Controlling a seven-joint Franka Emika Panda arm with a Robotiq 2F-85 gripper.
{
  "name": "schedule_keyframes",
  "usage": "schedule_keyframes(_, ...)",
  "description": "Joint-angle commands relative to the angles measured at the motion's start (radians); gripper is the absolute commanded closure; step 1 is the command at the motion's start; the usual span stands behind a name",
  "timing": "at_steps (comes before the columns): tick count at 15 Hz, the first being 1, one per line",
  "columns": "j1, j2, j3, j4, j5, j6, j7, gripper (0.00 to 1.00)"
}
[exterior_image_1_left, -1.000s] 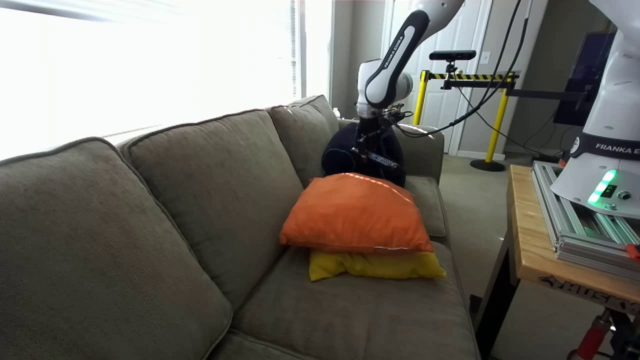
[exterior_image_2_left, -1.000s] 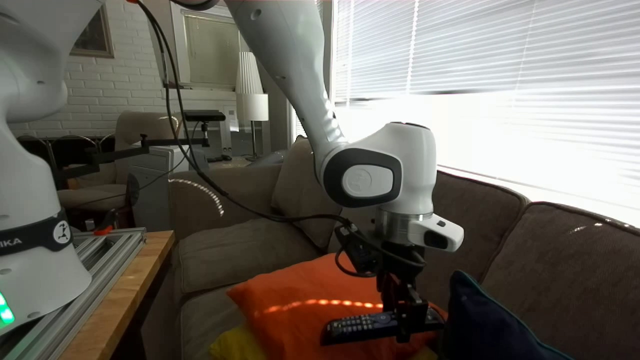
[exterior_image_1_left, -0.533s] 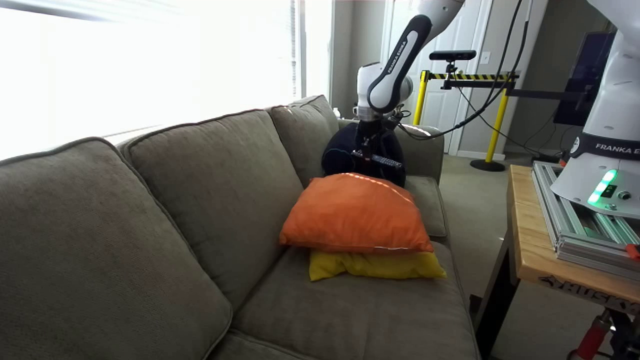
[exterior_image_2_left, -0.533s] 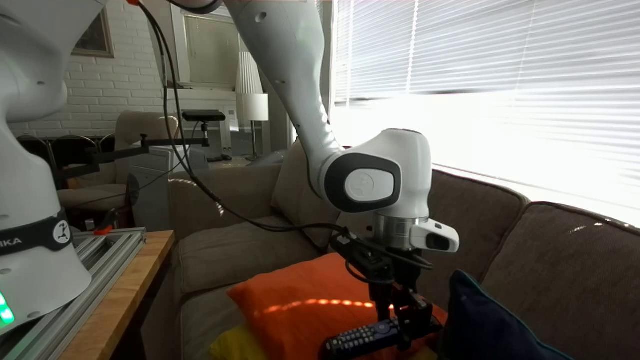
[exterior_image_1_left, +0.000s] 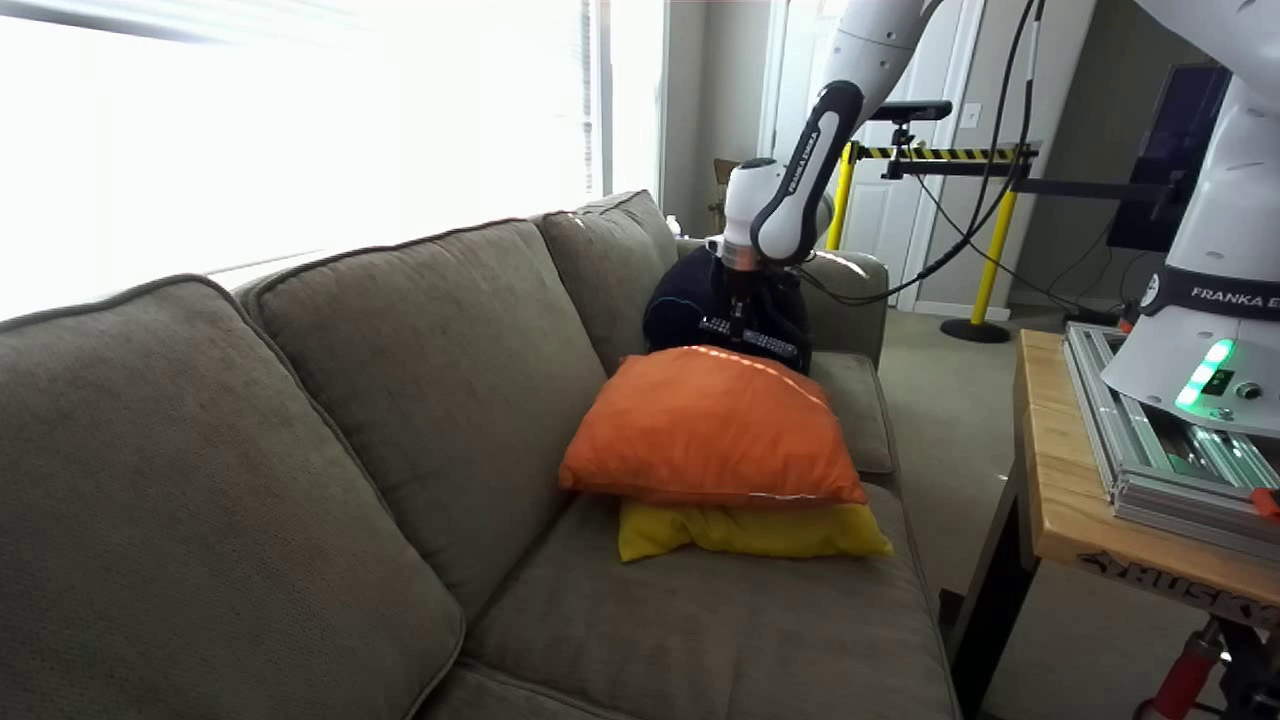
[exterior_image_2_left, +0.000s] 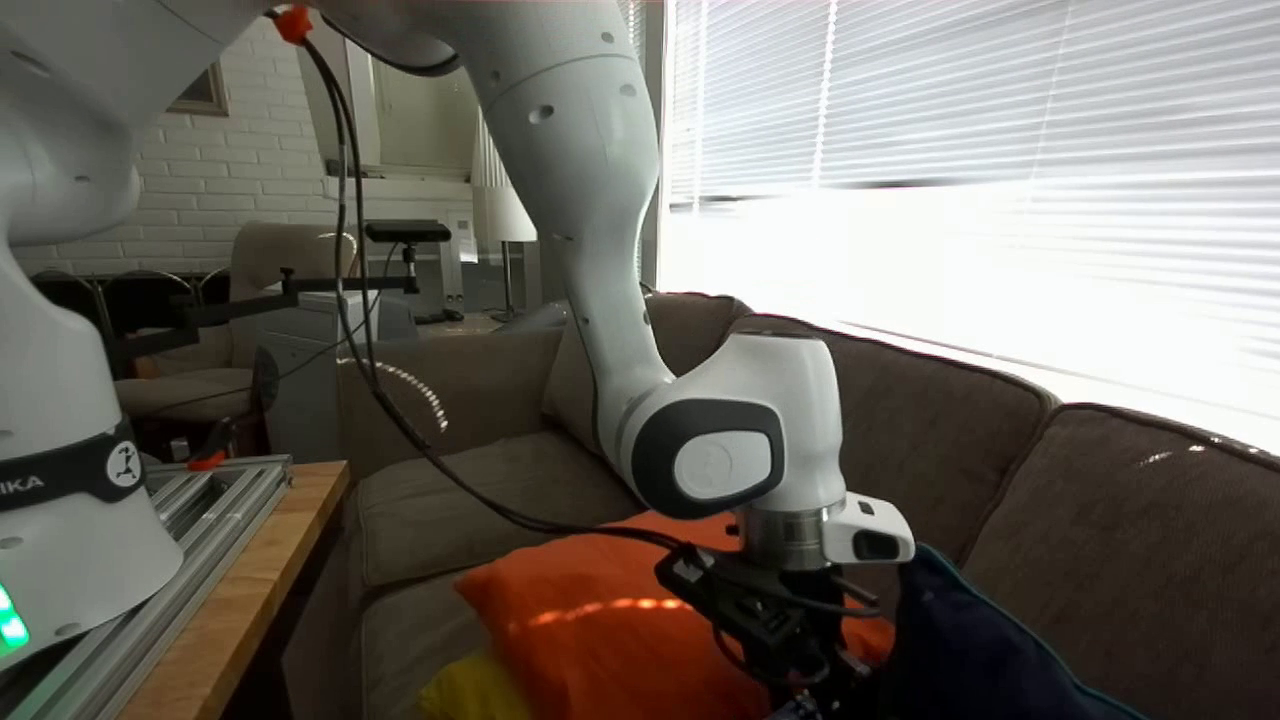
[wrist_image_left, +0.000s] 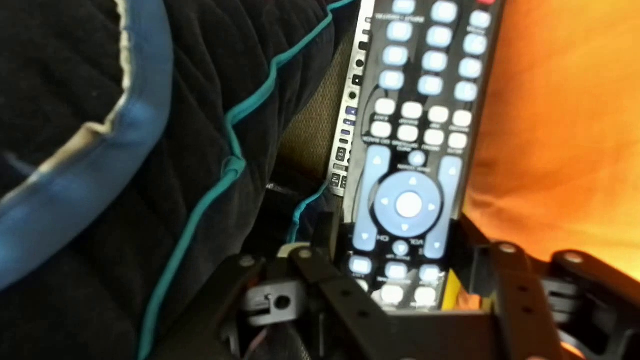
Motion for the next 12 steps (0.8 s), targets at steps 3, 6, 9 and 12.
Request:
schedule_keyframes(3,-0.091,0.131,0.068,0.088,-0.019,0.081,-0.083,0.69)
schedule_keyframes(6,-0.093,0.186,0.06,0.142,-0.025,0.065,-0.107,0.69)
schedule_keyframes(9,-0.061,0.244,0.018,0.203,-0.021,0.07,-0.082,0.69)
schedule_keyframes(12,-0.046,0.294,-0.003,0.257,-0.011,0.062,-0.06,0.69)
